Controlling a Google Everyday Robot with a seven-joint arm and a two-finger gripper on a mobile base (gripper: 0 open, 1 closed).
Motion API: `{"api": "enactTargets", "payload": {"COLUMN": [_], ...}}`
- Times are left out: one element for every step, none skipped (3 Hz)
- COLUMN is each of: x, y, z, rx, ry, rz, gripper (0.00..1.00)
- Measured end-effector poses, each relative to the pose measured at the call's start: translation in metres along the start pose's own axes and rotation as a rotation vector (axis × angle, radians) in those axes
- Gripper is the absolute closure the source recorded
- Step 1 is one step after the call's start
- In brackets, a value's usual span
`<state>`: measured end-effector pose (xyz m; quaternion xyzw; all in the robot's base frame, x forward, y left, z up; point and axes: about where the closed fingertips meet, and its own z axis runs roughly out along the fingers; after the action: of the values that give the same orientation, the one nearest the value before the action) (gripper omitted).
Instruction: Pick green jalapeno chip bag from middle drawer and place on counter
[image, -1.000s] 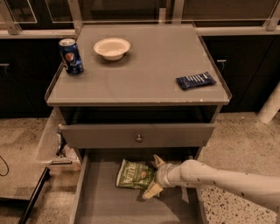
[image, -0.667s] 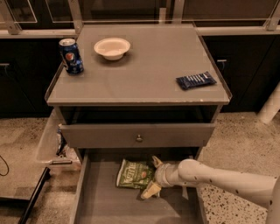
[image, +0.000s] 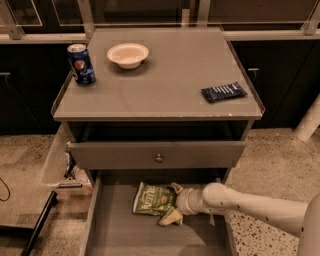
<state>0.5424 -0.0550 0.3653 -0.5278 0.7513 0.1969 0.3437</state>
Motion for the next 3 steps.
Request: {"api": "enactTargets", "payload": {"x": [0.0, 0.0, 0.0005], "y": [0.0, 0.0, 0.0038], "z": [0.0, 0.0, 0.0007], "rx": [0.0, 0.0, -0.015], "ry": [0.0, 0.0, -0.004], "rz": [0.0, 0.0, 0.006], "gripper": [0.37, 0.6, 0.83]}}
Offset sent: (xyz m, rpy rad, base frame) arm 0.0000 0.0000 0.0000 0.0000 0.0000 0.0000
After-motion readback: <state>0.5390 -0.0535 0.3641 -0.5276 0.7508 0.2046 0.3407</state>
